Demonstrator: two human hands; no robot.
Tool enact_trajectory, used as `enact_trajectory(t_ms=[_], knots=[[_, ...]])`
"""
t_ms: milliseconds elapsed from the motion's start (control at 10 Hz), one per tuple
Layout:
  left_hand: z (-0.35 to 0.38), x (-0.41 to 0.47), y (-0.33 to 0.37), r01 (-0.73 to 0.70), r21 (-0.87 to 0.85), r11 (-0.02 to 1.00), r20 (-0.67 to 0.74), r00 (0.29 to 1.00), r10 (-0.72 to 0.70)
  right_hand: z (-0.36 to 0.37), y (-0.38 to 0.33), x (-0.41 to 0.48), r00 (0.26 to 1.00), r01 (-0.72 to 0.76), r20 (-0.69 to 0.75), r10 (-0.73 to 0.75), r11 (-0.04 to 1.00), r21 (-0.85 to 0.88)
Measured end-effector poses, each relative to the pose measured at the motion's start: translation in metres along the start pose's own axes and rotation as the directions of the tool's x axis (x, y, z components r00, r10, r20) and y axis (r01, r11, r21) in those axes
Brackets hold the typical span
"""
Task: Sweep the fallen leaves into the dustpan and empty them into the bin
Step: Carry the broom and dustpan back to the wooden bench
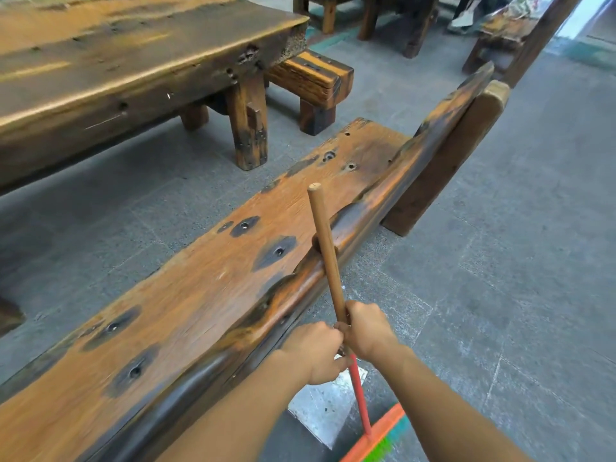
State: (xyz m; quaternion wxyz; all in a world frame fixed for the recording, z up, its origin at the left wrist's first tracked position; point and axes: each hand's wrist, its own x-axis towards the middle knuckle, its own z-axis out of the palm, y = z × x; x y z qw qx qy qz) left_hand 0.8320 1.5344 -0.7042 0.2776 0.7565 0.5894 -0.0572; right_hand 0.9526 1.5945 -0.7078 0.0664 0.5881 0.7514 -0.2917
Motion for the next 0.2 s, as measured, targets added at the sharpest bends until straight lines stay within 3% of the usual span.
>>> enact_trajectory(t_ms=[200], knots=[[-0.009,-0.016,0.010,0.072,0.008,0.997,-0.004,0.997,-0.072,-0.008,0.003,-0.020,0.998,-0.047,-0.050,0.042,0.993,-0.107]])
